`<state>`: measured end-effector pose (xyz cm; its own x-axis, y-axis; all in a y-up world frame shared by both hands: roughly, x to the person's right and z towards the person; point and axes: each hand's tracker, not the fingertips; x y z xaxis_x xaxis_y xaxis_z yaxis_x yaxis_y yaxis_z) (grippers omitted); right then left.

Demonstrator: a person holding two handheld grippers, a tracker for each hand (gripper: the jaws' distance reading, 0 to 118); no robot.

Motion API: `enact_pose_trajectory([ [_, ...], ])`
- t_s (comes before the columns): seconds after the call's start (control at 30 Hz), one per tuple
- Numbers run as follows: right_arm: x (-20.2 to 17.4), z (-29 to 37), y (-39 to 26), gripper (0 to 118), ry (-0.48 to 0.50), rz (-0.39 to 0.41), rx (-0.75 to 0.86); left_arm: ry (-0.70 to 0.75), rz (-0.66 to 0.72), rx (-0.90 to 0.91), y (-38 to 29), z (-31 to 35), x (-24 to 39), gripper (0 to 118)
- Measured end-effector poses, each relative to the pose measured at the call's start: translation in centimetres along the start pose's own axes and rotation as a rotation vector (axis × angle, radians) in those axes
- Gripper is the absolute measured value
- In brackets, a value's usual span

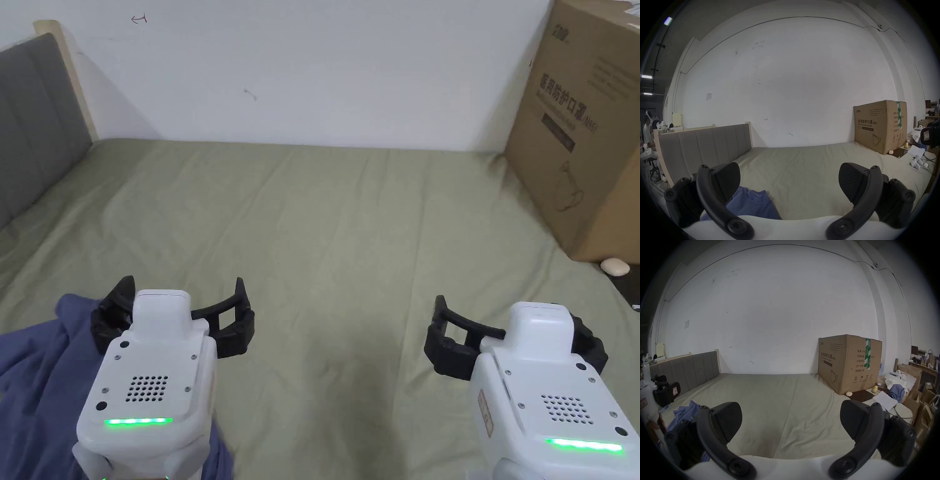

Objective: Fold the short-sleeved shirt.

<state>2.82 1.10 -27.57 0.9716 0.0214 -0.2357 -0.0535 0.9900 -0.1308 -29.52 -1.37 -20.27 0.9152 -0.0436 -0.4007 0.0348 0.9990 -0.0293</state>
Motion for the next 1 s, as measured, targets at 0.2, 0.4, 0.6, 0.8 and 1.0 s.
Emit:
enact_pose_trajectory([
  [0.2,-1.4,1.3,1.0,118,-0.009,0.012,-0.001,0.001,0.021,-0.001,0.1,0.1,-0.4,118],
  [0.4,-2.2,2.0,1.5,118,-0.008,0.012,-0.005,-0.002,0.014,0.005,0.2,0.1,-0.4,118],
  [0.6,-2.2,2.2,1.9,118,-0.011,0.017,-0.006,-0.006,0.013,0.011,0.3,0.3,-0.5,118],
  [0.8,-1.9,2.0,2.1,118,-0.008,0.013,-0.004,0.000,0.015,0.014,0.5,0.2,-0.7,118],
  [1.0,-2.1,2.0,2.4,118,-0.018,0.025,0.006,-0.004,0.010,0.021,0.7,0.2,-0.7,118],
])
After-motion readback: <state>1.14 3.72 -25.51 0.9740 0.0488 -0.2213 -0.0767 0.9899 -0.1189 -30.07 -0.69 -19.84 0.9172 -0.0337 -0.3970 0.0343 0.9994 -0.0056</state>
